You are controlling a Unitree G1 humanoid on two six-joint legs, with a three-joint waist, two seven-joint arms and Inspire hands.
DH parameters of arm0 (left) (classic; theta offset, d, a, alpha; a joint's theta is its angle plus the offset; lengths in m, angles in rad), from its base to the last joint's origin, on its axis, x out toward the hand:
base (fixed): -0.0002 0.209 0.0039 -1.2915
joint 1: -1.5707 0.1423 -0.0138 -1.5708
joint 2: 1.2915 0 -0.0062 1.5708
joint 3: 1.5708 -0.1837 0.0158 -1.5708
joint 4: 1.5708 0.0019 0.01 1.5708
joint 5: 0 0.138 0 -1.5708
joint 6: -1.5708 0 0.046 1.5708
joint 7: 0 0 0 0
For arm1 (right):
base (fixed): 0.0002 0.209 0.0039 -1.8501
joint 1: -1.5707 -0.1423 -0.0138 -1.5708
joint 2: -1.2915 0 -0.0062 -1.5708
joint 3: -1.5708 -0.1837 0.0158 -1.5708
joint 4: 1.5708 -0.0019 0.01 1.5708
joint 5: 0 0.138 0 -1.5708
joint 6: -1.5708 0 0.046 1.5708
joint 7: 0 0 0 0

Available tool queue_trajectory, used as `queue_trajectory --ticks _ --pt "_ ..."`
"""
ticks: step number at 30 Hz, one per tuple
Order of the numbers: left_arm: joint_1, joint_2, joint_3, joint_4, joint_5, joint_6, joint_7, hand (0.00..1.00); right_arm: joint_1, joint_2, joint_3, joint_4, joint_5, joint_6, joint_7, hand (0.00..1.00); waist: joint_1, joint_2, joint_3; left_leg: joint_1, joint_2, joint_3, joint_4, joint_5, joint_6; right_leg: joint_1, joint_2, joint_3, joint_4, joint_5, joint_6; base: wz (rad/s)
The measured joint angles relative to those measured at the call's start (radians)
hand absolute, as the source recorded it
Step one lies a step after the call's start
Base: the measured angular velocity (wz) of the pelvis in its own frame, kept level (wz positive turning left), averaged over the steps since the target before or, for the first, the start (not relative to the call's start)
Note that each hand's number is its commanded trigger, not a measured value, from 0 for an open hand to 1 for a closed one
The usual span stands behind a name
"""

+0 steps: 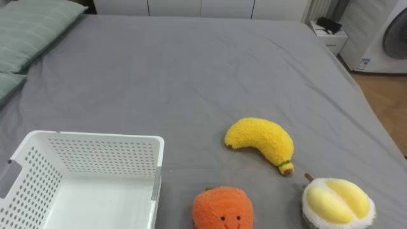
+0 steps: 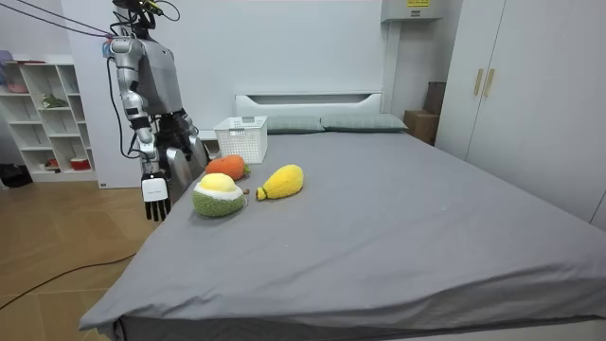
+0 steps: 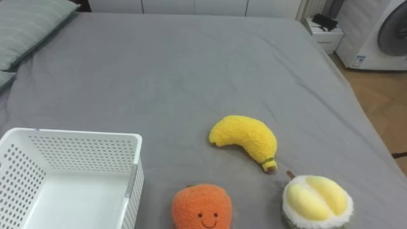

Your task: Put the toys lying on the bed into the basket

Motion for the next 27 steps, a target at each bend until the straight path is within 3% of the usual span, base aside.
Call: queue_trajectory --ticks 15,27 --pt "-0.001 -0.001 0.006 -0.008 0.013 -0.002 0.001 0.0 0.0 0.004 -0.039 -0.006 -0.007 -0.002 0.006 0.0 -0.004 0.003 -0.0003 -0.003 0.0 0.001 0.0 0.0 0.0 -0.003 0.001 0.003 -0.001 0.0 0.0 0.0" --pt "-0.001 0.004 0.066 -0.008 0.018 -0.003 0.007 0.0 0.027 0.008 -0.112 0.03 0.088 0.001 -0.011 0.0 -0.008 -0.005 -0.0014 0.001 0.001 0.002 -0.001 0.0 0.0 0.001 0.002 0.007 -0.001 0.0 0.0 0.0"
